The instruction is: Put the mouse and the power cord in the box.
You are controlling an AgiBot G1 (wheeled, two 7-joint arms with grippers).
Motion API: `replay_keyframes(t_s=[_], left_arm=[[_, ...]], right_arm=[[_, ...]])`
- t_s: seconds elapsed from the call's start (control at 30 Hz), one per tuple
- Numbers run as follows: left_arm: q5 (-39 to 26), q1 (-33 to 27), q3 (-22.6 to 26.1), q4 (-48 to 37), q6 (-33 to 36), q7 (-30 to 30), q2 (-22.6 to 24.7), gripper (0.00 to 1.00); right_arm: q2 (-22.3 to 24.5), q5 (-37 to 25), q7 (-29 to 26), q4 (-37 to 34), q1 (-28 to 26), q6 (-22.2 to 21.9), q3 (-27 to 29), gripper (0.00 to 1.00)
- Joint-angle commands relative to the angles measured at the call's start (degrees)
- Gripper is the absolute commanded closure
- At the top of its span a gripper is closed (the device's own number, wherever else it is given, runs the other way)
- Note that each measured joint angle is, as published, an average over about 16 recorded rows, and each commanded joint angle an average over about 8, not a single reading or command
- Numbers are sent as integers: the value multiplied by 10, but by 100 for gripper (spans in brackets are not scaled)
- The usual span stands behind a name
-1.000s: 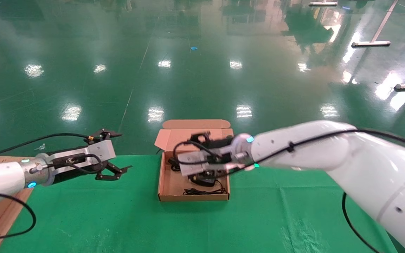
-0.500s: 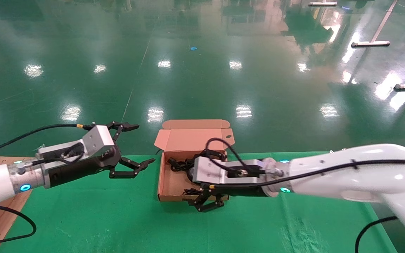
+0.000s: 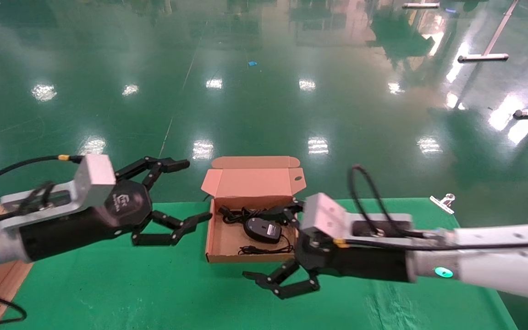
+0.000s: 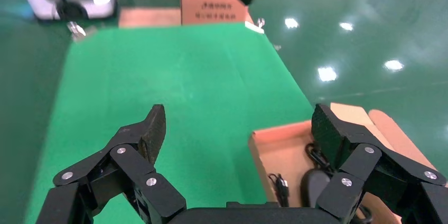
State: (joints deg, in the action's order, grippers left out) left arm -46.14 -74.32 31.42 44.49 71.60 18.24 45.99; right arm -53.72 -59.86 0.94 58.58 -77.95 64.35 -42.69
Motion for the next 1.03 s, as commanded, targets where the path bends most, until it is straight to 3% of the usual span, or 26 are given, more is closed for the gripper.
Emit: replay_keyframes(t_s=[0.03, 0.73, 1.03], left_arm=[[3, 10, -12, 23, 11, -23, -9, 0], [38, 114, -138, 260, 126, -259, -98, 0], [45, 139, -168, 319, 154, -309, -119, 0]], right_arm=[[14, 14, -9, 12, 13, 17, 21, 0], [165, 159, -103, 133, 145, 189, 236, 0], [203, 196, -122, 162, 177, 232, 290, 0]])
